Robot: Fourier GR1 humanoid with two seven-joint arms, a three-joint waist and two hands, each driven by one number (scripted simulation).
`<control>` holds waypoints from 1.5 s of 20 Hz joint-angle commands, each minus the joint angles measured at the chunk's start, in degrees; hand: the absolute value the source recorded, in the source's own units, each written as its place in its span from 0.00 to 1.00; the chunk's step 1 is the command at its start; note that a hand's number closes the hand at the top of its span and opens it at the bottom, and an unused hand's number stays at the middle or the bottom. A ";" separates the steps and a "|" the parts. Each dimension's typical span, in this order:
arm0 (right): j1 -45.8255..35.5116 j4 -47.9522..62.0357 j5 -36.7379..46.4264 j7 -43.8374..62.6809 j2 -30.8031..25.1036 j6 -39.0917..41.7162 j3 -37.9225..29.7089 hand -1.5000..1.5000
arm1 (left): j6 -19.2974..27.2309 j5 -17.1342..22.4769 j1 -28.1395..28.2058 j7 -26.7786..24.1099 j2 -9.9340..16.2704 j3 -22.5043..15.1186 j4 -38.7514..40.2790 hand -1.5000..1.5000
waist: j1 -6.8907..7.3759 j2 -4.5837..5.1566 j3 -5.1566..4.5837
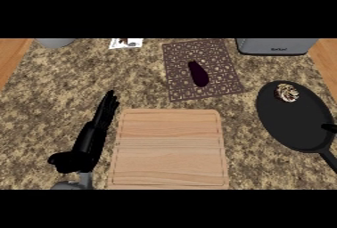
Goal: Pick the cupcake from the cutting board and place it in the pan
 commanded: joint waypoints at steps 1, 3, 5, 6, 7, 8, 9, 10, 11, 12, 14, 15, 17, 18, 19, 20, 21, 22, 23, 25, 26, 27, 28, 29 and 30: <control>4.09 -0.74 0.01 -5.47 -2.58 9.26 0.55 0.00 | -0.36 0.30 1.67 -0.28 -0.68 -0.52 -1.62 0.50 | -0.08 -0.15 -0.03; 6.21 0.30 0.02 -8.21 -3.24 10.91 0.30 0.00 | 1.26 -1.95 0.75 0.95 -1.31 -1.24 -1.19 0.50 | -0.06 -0.11 -0.01; 8.67 -2.10 -0.08 -9.97 -1.58 11.26 0.97 0.00 | -1.92 1.57 -1.04 0.87 0.85 2.62 -0.09 0.50 | -0.46 -0.27 -0.09; 9.87 -0.43 0.04 -12.56 -1.41 10.54 0.53 0.00 | -0.62 -0.79 2.19 -3.55 -0.74 0.45 1.76 0.50 | -0.17 -0.13 -0.03; 9.12 -1.81 0.78 -10.41 -4.01 12.14 1.45 0.00 | 0.75 -1.02 -0.39 1.94 -1.29 0.29 -1.10 0.50 | -0.25 -0.21 -0.05; 11.51 -2.81 0.24 -11.64 -2.58 12.07 1.39 0.00 | 1.63 -3.11 -1.48 -0.33 -2.83 -1.19 2.64 0.50 | -0.65 -0.26 -0.08; 11.90 -1.52 0.86 -14.14 -3.85 11.85 1.27 0.00 | -1.99 1.04 -2.60 1.48 0.80 3.05 0.73 0.50 | -0.27 -0.13 -0.02; 10.23 -1.93 0.99 -12.71 -2.95 10.67 1.57 0.00 | -2.14 0.50 -0.38 -1.58 0.57 2.61 0.78 0.50 | -0.10 -0.16 -0.04; 12.21 -2.81 0.81 -13.02 -4.41 11.73 1.56 0.00 | -1.25 0.20 -2.84 -0.76 -0.56 3.01 3.30 0.50 | -0.45 -0.20 -0.07; 15.51 -3.03 0.67 -16.55 -2.86 11.89 1.58 0.00 | -0.64 -0.37 2.29 0.04 -1.34 0.29 -0.99 0.50 | -0.40 -0.29 -0.04; 13.52 -3.00 0.77 -14.94 -4.42 12.28 1.61 0.00 | -1.97 0.24 1.34 -0.01 0.31 1.85 -1.89 0.50 | -0.15 -0.23 -0.03; 14.74 -4.32 1.05 -14.82 -1.91 10.08 2.37 0.00 | 0.80 -2.37 0.11 -0.45 -2.88 -0.28 1.42 0.50 | -0.48 -0.27 -0.08; 17.41 -6.88 0.64 -14.96 -2.39 10.47 2.61 0.00 | -1.04 -0.76 0.00 -1.35 -0.86 2.34 1.25 0.50 | -0.69 -0.34 -0.12; 16.50 -5.73 1.17 -14.88 -2.78 11.26 2.96 0.00 | -0.38 -1.06 -2.08 1.27 -1.65 1.84 0.65 0.50 | -0.52 -0.27 -0.08; 15.22 -7.64 1.60 -13.59 -1.37 8.65 3.69 0.00 | 0.75 -2.67 -3.00 -0.18 -2.88 1.17 4.10 0.50 | -0.61 -0.27 -0.10; 17.43 -4.31 1.50 -17.56 -0.85 8.18 2.78 0.00 | -0.49 -1.74 -1.06 -0.51 -1.65 1.69 1.28 0.50 | -0.33 -0.22 -0.04; 17.46 -9.87 0.59 -12.19 -0.73 7.06 3.29 0.00 | -1.55 -0.55 -1.45 1.25 -0.86 2.94 0.22 0.50 | -0.62 -0.37 -0.14; 17.93 -7.52 0.19 -14.04 -1.64 7.58 2.26 0.00 | -0.82 -1.76 -0.19 0.03 -1.60 2.10 1.16 0.50 | -0.50 -0.31 -0.10; 16.17 -5.91 0.68 -13.67 -2.87 8.07 2.26 0.00 | 2.13 -4.73 -0.69 -0.26 -4.19 -0.53 1.47 0.50 | -0.37 -0.26 -0.07; 16.28 -6.31 1.97 -13.44 -2.07 5.91 3.29 0.00 | -2.51 -1.24 -0.24 -1.18 -0.71 3.09 0.77 0.50 | -0.30 -0.26 -0.08; 17.77 -8.74 0.78 -12.02 -2.77 7.80 3.00 0.00 | -1.48 -2.57 1.65 -3.00 -2.71 0.68 1.54 0.50 | -0.48 -0.32 -0.11; 16.46 -6.14 0.87 -12.23 -4.55 7.70 2.16 0.00 | -2.02 -1.45 0.87 0.74 -1.56 2.14 -1.15 0.50 | -0.31 -0.28 -0.08; 18.05 -6.94 1.15 -13.02 -4.81 7.93 2.58 0.00 | -2.19 -1.85 1.38 -4.98 -2.34 2.37 3.99 0.50 | -0.46 -0.27 -0.10; 17.69 -9.85 1.08 -11.34 -2.05 5.67 3.40 0.00 | -0.36 -3.36 2.70 -0.88 -2.71 0.87 -1.04 0.50 | -0.43 -0.35 -0.12; 18.97 -13.30 0.73 -10.64 -1.35 5.37 3.88 0.00 | -1.14 -2.61 -1.34 -1.37 -3.32 1.83 3.61 0.50 | -0.77 -0.37 -0.16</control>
